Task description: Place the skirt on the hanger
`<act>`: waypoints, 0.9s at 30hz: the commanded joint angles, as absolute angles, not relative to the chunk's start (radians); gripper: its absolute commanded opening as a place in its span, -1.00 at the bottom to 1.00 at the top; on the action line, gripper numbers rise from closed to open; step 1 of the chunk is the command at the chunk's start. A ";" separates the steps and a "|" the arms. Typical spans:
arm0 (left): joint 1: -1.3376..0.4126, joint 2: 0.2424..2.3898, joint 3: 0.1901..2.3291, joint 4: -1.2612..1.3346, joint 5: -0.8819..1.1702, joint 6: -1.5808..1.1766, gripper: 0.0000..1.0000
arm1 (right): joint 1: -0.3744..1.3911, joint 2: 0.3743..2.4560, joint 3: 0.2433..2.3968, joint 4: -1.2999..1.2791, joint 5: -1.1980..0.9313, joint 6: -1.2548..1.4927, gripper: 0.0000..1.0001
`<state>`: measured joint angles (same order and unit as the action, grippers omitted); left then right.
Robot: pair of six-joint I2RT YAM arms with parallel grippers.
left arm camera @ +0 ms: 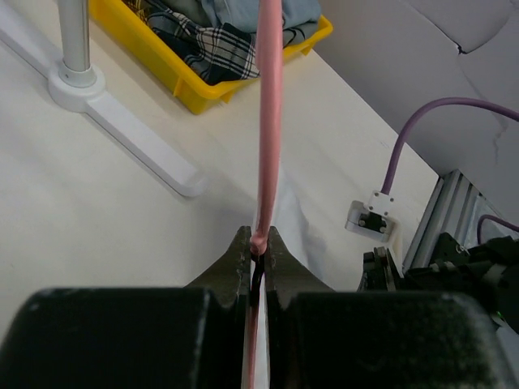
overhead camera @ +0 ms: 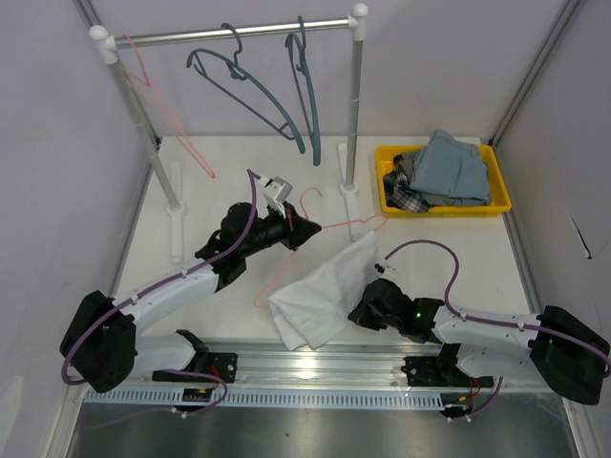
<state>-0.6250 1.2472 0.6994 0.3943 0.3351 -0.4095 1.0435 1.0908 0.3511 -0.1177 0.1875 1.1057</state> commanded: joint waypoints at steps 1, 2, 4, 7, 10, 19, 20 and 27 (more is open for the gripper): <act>-0.643 1.161 0.753 0.342 0.262 -0.371 -1.00 | 1.051 1.066 0.327 -0.192 0.219 1.095 -1.00; -0.655 1.151 0.761 0.310 0.255 -0.371 -1.00 | 1.051 1.059 0.324 -0.178 0.219 1.092 -1.00; -0.667 1.114 0.767 0.270 0.239 -0.371 -1.00 | 1.052 1.052 0.327 -0.167 0.215 1.089 -1.00; -0.695 1.072 0.784 0.207 0.224 -0.371 -1.00 | 1.052 1.058 0.356 -0.155 0.219 1.078 -1.00; -0.721 1.034 0.811 0.135 0.204 -0.362 -1.00 | 1.052 1.074 0.400 -0.155 0.227 1.059 -0.92; -0.752 0.954 0.902 -0.041 0.152 -0.350 -1.00 | 1.052 1.138 0.531 -0.164 0.228 0.994 -0.02; -0.752 0.947 0.914 -0.067 0.146 -0.341 -1.00 | 1.046 1.134 0.546 -0.191 0.236 0.989 0.10; -0.753 0.896 0.989 -0.260 0.115 -0.325 -1.00 | 0.914 1.023 0.592 -0.279 0.190 0.943 0.50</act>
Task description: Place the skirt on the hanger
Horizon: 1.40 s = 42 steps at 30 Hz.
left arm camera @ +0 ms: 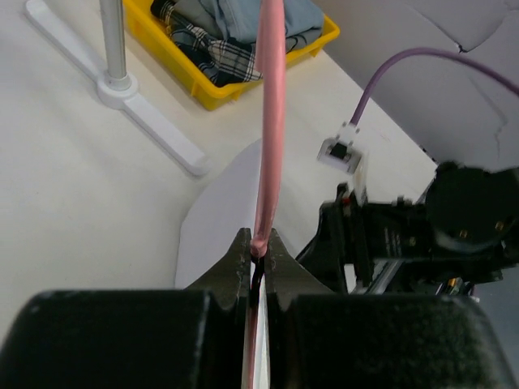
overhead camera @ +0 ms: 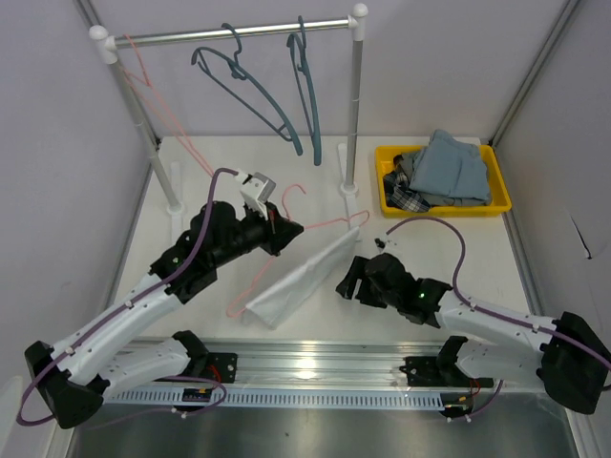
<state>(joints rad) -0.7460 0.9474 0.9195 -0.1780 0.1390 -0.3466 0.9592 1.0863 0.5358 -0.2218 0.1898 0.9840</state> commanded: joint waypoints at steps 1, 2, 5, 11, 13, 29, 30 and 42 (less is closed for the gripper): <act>-0.753 0.888 0.995 -0.281 0.103 -0.324 -1.00 | 0.898 1.008 0.603 -0.311 0.187 0.928 0.50; -0.753 0.882 1.000 -0.300 0.095 -0.321 -1.00 | 0.881 0.977 0.615 -0.330 0.183 0.919 0.51; -0.753 0.865 1.029 -0.377 0.066 -0.318 -1.00 | 0.802 0.927 0.663 -0.377 0.147 0.881 0.52; -0.753 0.807 1.087 -0.524 -0.081 -0.351 -1.00 | 0.674 0.887 0.753 -0.445 0.083 0.819 0.53; -0.753 0.796 1.127 -0.590 -0.115 -0.365 -1.00 | 0.640 0.885 0.781 -0.460 0.069 0.805 0.53; -0.753 0.893 1.383 -0.767 -0.460 -0.469 -1.00 | 0.569 0.988 0.871 -0.423 -0.064 0.744 0.50; -0.753 0.911 1.440 -0.772 -0.471 -0.468 -1.00 | 0.568 0.992 0.883 -0.426 -0.069 0.741 0.49; -0.724 1.291 1.822 -0.928 -0.667 -0.476 -1.00 | 0.537 1.045 0.945 -0.448 -0.162 0.689 0.47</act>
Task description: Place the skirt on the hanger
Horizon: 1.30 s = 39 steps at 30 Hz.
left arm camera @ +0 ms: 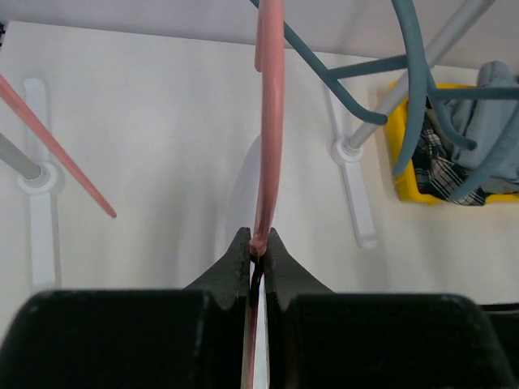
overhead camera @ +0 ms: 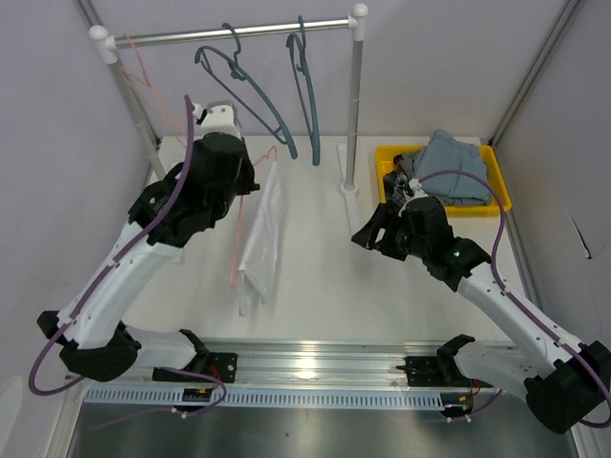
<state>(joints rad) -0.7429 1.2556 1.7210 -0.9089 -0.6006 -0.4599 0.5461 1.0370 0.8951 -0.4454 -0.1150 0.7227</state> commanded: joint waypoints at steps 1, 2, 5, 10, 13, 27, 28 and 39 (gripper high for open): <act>-0.716 1.304 1.831 -0.930 -0.667 -0.477 -1.00 | 0.535 1.049 0.946 -0.449 -0.166 0.689 0.46; -0.709 1.318 1.876 -0.931 -0.667 -0.479 -1.00 | 0.535 1.049 0.948 -0.449 -0.169 0.686 0.46; -0.692 1.350 1.905 -0.937 -0.678 -0.477 -1.00 | 0.532 1.051 0.950 -0.453 -0.173 0.677 0.46; -0.666 1.370 1.913 -0.966 -0.703 -0.474 -1.00 | 0.523 1.058 0.946 -0.453 -0.193 0.667 0.46; -0.649 1.348 1.884 -0.968 -0.730 -0.468 -1.00 | 0.522 1.060 0.940 -0.442 -0.202 0.667 0.45; -0.623 1.244 1.790 -1.031 -0.842 -0.471 -1.00 | 0.518 1.060 0.893 -0.417 -0.225 0.663 0.44; -0.621 1.240 1.786 -1.041 -0.847 -0.472 -1.00 | 0.517 1.060 0.891 -0.416 -0.225 0.661 0.44; -0.621 1.186 1.773 -1.097 -0.859 -0.489 -1.00 | 0.515 1.071 0.868 -0.397 -0.241 0.663 0.44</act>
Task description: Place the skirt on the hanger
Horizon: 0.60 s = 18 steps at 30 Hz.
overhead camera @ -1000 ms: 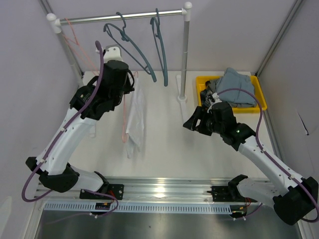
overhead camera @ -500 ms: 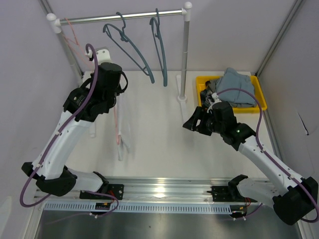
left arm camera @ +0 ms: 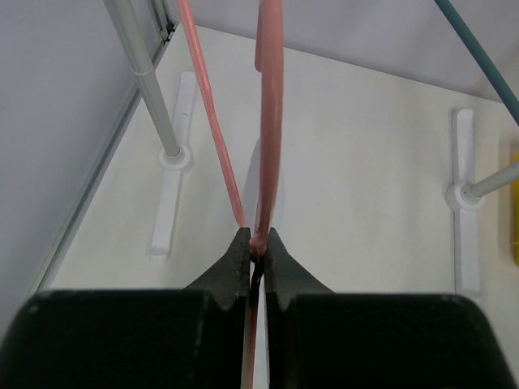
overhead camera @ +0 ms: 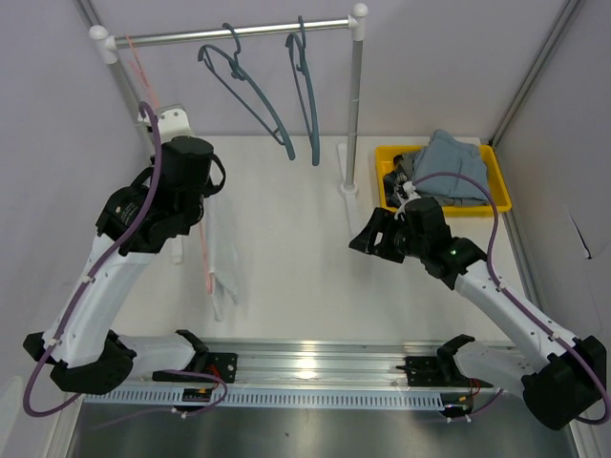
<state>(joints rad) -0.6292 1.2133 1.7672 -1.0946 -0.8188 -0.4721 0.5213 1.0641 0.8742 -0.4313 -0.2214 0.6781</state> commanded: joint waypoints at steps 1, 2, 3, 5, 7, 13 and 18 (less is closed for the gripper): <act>-0.621 1.172 1.761 -1.088 -0.851 -0.486 -1.00 | 0.517 1.074 0.868 -0.393 -0.242 0.663 0.43; -0.621 1.164 1.755 -1.077 -0.845 -0.471 -1.00 | 0.517 1.078 0.868 -0.391 -0.245 0.661 0.43; -0.621 1.160 1.753 -1.065 -0.833 -0.468 -1.00 | 0.517 1.081 0.868 -0.390 -0.245 0.661 0.43; -0.620 1.163 1.756 -1.054 -0.821 -0.456 -1.00 | 0.517 1.083 0.868 -0.390 -0.245 0.658 0.43; -0.621 1.170 1.767 -1.032 -0.813 -0.450 -1.00 | 0.515 1.089 0.873 -0.388 -0.245 0.655 0.43; -0.568 1.250 1.870 -0.976 -0.756 -0.388 -1.00 | 0.509 1.097 0.899 -0.397 -0.242 0.634 0.43; -0.462 1.328 1.959 -0.905 -0.625 -0.308 -1.00 | 0.489 1.103 0.923 -0.397 -0.268 0.611 0.43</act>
